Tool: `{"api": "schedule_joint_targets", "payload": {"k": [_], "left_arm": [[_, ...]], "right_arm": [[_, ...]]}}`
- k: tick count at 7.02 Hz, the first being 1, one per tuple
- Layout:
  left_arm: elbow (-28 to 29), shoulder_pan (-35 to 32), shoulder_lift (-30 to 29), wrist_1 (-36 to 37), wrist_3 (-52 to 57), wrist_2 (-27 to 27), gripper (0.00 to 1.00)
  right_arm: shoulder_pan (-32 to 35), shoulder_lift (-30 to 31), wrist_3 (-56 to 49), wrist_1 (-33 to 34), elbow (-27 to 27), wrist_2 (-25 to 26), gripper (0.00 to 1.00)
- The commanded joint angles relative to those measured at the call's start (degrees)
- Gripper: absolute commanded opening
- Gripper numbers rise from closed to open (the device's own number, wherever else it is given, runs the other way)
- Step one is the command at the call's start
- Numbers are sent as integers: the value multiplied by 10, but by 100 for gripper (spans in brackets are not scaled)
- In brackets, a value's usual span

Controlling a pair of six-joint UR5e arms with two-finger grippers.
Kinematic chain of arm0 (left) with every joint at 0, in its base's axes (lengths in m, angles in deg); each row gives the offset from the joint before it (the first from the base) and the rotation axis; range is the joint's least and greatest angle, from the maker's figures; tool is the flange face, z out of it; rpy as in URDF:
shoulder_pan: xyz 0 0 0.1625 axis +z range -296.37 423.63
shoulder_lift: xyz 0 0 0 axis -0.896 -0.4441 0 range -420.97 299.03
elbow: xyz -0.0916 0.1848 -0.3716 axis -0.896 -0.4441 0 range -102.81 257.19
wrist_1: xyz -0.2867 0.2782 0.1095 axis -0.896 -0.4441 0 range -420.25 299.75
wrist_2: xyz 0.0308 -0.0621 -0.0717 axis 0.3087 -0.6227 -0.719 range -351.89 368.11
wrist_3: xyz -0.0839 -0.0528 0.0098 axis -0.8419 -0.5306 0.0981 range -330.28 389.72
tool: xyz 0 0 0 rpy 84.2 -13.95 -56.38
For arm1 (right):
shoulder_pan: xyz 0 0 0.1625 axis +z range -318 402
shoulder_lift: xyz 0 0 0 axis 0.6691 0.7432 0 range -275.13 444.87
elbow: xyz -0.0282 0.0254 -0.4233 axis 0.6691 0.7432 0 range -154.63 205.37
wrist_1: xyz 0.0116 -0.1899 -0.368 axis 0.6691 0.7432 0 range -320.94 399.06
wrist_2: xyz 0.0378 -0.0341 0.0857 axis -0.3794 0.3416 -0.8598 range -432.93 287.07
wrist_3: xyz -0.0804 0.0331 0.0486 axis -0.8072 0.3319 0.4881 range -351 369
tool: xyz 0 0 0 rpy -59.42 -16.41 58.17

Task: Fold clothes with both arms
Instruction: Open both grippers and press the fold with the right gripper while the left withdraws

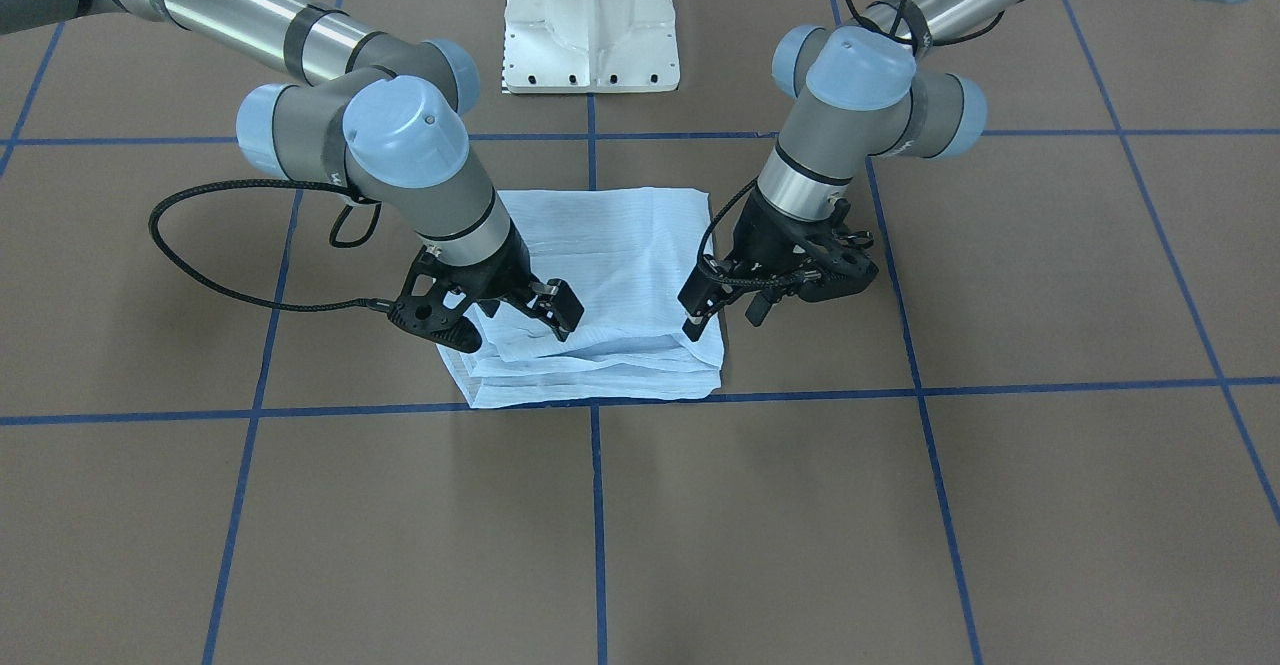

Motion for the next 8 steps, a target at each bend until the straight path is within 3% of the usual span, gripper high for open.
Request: {"api": "schedule_joint_targets", "payload": {"k": [1,5,8], "left_arm": [[-2,-42,12,1,40,-57,100],[-3,-63,27,1,80,-60,100],[-2,-63,30,1,79,-60,100]], "right_arm": [[-50,-3,-53,4,-9,7,100],[-85,-18,-246,10,57,92,100],[-61,-61,-297,9,115,110,100]]}}
